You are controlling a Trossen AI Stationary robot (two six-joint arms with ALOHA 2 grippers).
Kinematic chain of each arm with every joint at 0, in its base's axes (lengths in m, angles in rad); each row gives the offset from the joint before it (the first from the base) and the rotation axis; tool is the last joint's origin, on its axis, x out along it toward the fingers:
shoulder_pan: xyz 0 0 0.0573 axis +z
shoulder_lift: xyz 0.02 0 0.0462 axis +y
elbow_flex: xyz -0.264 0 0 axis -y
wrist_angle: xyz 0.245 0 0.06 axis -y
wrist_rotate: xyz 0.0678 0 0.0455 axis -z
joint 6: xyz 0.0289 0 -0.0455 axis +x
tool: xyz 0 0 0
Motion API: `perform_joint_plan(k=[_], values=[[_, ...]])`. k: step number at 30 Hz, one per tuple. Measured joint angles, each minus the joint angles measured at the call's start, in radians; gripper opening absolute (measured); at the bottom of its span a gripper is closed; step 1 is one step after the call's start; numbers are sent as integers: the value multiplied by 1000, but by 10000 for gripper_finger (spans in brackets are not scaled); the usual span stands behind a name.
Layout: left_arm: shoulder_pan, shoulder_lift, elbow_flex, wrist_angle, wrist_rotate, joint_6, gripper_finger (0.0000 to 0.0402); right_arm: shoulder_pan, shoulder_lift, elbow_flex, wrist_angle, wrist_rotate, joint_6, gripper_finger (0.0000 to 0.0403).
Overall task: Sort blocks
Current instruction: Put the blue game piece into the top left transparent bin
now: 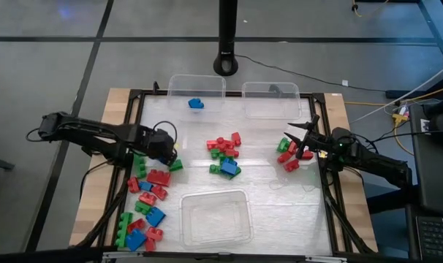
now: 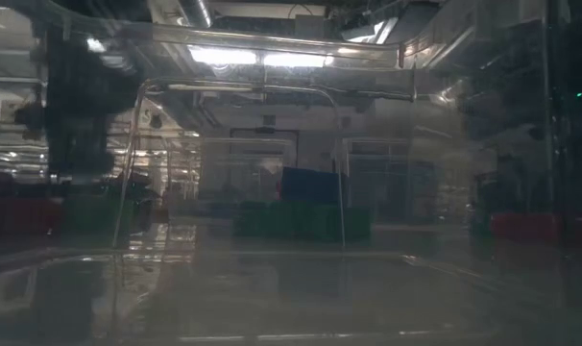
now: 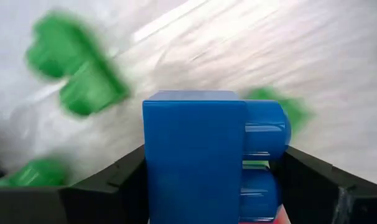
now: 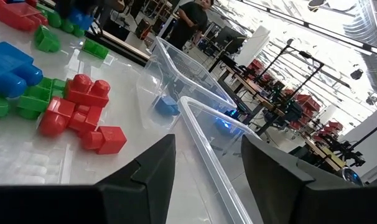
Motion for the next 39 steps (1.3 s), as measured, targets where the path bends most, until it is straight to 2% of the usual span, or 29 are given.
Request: perform_joint_plan(k=[8,11,17,23,29,35,39], values=[[71,-32,235,35,-201,196,263,0,0,0,0,0,0,186],[130,-32,278,129,-260,309,263,0,0,0,0,0,0,186],[291,-11,283,378,-263,567,259,0,0,0,-10,0,5,186],[469,85,283,534,-262,779,264,0,0,0,-10,0,8,186],[579,170,282,587,-263,868,265,0,0,0,-10,0,9,186],[622,213,282,638,-262,885,268,0,0,0,-10,0,11,186],[629,216,282,643,-262,883,289,0,0,0,-10,0,11,186]])
